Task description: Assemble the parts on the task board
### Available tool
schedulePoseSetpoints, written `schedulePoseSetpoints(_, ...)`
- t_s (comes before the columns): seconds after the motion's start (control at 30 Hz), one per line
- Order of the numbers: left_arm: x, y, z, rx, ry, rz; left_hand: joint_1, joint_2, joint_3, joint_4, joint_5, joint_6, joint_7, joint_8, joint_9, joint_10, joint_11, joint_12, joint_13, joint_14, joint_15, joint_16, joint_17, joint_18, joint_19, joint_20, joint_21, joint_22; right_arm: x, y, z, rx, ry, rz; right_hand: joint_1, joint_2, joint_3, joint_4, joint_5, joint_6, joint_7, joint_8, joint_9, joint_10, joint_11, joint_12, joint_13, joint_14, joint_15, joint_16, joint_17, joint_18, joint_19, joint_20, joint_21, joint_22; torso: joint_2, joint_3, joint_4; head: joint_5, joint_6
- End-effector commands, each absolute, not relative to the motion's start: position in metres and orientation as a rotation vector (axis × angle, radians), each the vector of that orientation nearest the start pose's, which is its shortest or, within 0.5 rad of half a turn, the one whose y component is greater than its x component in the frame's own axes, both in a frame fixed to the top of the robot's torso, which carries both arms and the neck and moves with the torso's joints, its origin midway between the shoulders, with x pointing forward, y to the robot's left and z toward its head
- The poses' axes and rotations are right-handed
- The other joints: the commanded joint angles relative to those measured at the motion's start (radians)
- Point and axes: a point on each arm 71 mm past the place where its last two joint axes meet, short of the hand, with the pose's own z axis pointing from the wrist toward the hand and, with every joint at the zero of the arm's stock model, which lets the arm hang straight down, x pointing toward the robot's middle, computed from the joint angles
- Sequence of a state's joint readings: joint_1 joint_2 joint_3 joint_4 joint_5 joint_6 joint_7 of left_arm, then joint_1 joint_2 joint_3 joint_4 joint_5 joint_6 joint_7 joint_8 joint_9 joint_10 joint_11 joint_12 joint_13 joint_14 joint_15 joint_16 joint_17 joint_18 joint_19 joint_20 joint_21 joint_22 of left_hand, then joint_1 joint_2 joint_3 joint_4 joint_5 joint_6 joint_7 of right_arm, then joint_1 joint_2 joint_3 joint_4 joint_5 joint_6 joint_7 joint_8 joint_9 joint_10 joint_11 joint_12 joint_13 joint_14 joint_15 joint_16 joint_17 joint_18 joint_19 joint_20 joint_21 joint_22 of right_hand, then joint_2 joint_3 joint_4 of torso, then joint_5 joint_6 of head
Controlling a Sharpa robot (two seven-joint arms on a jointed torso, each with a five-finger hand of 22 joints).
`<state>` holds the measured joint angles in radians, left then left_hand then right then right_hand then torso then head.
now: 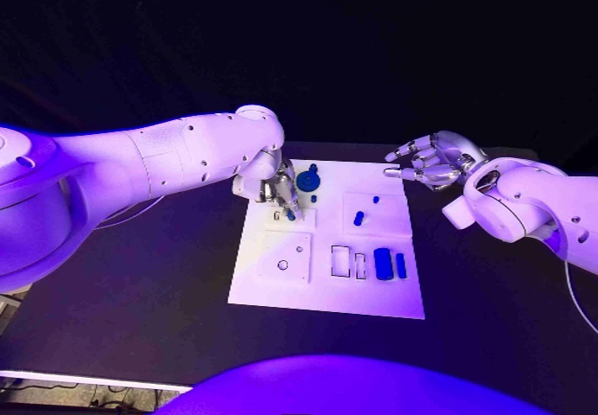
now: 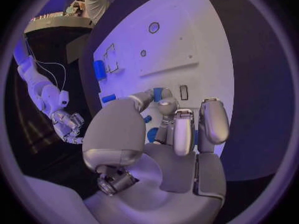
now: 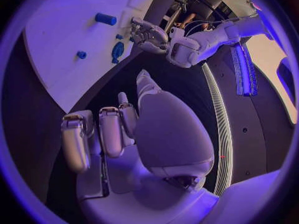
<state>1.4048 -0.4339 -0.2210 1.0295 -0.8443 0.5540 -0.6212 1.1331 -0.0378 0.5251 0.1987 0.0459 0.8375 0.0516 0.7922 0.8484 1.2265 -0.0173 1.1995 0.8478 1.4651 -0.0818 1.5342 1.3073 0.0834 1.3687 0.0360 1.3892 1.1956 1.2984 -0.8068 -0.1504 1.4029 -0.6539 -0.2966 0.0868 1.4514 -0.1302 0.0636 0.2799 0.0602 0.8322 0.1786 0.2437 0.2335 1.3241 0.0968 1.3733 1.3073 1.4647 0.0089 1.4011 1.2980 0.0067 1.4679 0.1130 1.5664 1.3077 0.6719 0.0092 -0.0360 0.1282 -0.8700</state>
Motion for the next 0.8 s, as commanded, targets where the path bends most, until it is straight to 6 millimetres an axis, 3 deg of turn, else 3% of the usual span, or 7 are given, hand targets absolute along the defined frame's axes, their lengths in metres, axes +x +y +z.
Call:
schedulePoseSetpoints(0.03, 0.5443, 0.1557, -0.2219, -0.008, 2.712, -0.145, 0.009, 0.018, -0.013, 0.006, 0.002, 0.006, -0.006, -0.001, -0.002, 0.001, -0.005, 0.002, 0.001, 0.090, 0.005, 0.004, 0.215, -0.008, 0.003, -0.001, 0.001, 0.001, 0.5115, -0.2207, -0.1854, 0.493, 1.760, 1.034, 0.008, 0.006, -0.006, 0.002, -0.001, -0.006, -0.001, 0.002, 0.001, -0.006, -0.002, -0.002, 0.042, 0.003, 0.007, -0.002, -0.001, -0.007, 0.103, 0.006, 0.004, 0.263, 0.001, -0.0008, 0.0006, 0.000, 0.000)
schedulePoseSetpoints(0.47, 0.5445, 0.1571, -0.2219, -0.001, 2.712, -0.136, -0.010, 0.022, -0.082, 0.068, 0.002, 0.014, -0.005, -0.018, -0.011, -0.003, -0.004, 0.000, -0.004, 0.089, 0.005, 0.002, 0.212, -0.007, 0.002, -0.001, -0.001, -0.001, 0.5112, -0.2213, -0.1850, 0.493, 1.758, 1.033, 0.008, 0.006, -0.006, 0.002, -0.001, -0.006, -0.001, 0.002, 0.001, -0.006, -0.002, -0.002, 0.042, 0.003, 0.007, -0.002, -0.001, -0.007, 0.103, 0.006, 0.004, 0.263, 0.000, -0.0006, 0.0006, -0.001, -0.002)
schedulePoseSetpoints(0.8, 0.5442, 0.1583, -0.2221, 0.007, 2.715, -0.129, -0.014, 0.011, -0.116, 0.082, 0.002, 0.015, -0.005, -0.023, -0.012, -0.006, -0.004, 0.000, -0.007, 0.088, 0.005, 0.000, 0.210, -0.007, 0.001, -0.001, -0.003, -0.003, 0.5107, -0.2213, -0.1848, 0.493, 1.759, 1.034, 0.008, 0.006, -0.007, 0.003, -0.001, -0.007, -0.001, 0.003, 0.001, -0.007, -0.002, -0.003, 0.040, 0.003, 0.007, -0.003, -0.003, -0.007, 0.103, 0.006, 0.004, 0.263, 0.000, -0.0003, 0.0002, -0.002, -0.003)
